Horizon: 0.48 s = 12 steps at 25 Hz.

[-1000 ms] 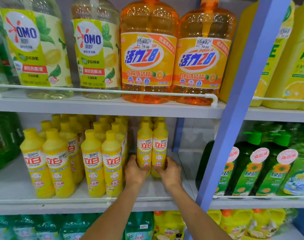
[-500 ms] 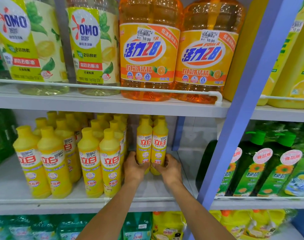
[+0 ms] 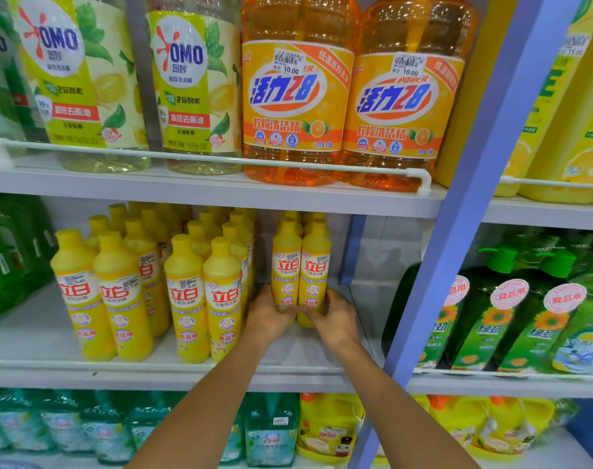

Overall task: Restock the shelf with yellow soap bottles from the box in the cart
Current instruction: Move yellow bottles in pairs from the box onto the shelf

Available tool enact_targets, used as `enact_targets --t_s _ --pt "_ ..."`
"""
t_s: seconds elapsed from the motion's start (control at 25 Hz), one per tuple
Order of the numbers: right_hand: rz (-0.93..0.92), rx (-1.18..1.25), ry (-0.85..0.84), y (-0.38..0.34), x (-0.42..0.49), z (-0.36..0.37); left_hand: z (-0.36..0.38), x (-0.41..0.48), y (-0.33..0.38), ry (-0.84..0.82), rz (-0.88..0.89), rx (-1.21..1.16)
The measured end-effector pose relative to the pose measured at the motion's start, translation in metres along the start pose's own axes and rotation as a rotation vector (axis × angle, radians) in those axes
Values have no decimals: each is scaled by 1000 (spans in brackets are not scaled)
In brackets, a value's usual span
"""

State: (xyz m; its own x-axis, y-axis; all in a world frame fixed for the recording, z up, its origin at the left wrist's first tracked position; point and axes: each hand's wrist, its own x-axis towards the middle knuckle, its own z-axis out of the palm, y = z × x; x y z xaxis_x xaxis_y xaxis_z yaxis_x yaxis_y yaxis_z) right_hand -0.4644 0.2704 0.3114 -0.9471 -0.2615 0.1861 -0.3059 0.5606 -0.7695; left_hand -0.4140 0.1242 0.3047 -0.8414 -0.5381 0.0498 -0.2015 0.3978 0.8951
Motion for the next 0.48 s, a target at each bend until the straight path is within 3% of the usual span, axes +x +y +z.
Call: enact_targets --t_s 0.2,0.36,0.48 --pt "-111 -371 -163 -2 -25 -23 -15 -41 12 -147 90 361" --pt "-177 -586 -258 -13 -59 -46 -30 -85 10 -262 303 864" --pt "-239 -707 -269 -24 -97 -55 -55 -117 9 -284 434 1009"
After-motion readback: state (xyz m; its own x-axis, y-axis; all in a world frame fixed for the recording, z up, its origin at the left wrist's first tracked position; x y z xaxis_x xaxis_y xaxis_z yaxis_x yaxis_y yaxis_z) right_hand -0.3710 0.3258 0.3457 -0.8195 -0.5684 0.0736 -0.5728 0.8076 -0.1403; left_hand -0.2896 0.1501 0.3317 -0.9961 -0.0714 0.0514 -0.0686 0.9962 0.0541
